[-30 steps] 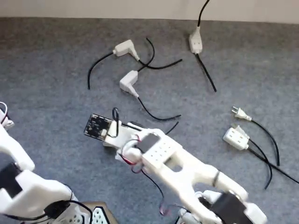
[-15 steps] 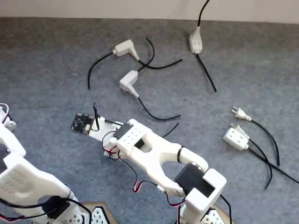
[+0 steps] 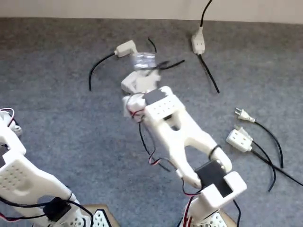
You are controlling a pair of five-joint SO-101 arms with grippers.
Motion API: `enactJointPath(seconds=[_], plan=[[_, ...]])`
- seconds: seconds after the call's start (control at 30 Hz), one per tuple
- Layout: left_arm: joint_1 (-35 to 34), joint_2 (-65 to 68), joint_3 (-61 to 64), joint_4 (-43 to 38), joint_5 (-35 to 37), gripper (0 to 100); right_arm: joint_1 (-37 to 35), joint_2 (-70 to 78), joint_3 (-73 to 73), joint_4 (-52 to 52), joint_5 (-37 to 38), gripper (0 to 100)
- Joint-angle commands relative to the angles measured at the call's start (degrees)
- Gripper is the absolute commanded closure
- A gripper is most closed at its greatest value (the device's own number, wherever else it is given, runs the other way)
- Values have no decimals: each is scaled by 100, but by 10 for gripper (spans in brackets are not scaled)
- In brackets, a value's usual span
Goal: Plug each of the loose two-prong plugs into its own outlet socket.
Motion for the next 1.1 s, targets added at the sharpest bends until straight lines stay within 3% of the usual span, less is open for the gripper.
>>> enactJointPath(seconds=[0.0,0.23,0.43,0.53,0.67,1.07], plan=[[145,-13,-136,70,-18,993,-40,-356,-48,-22,-862,942],[145,-13,-101,35,-26,993,-1103,-321,822,-1174,-1345,904],[145,-13,-101,35,-26,993,-1218,-303,1499,-2290,-1363,892],[163,-13,-101,35,-26,993,-1244,-321,1613,-2264,-1301,789],[180,-4,-101,35,-26,993,-1376,-321,1552,-1763,-97,700],[189,-4,-101,35,-26,993,-505,-347,1560,-1534,897,701]])
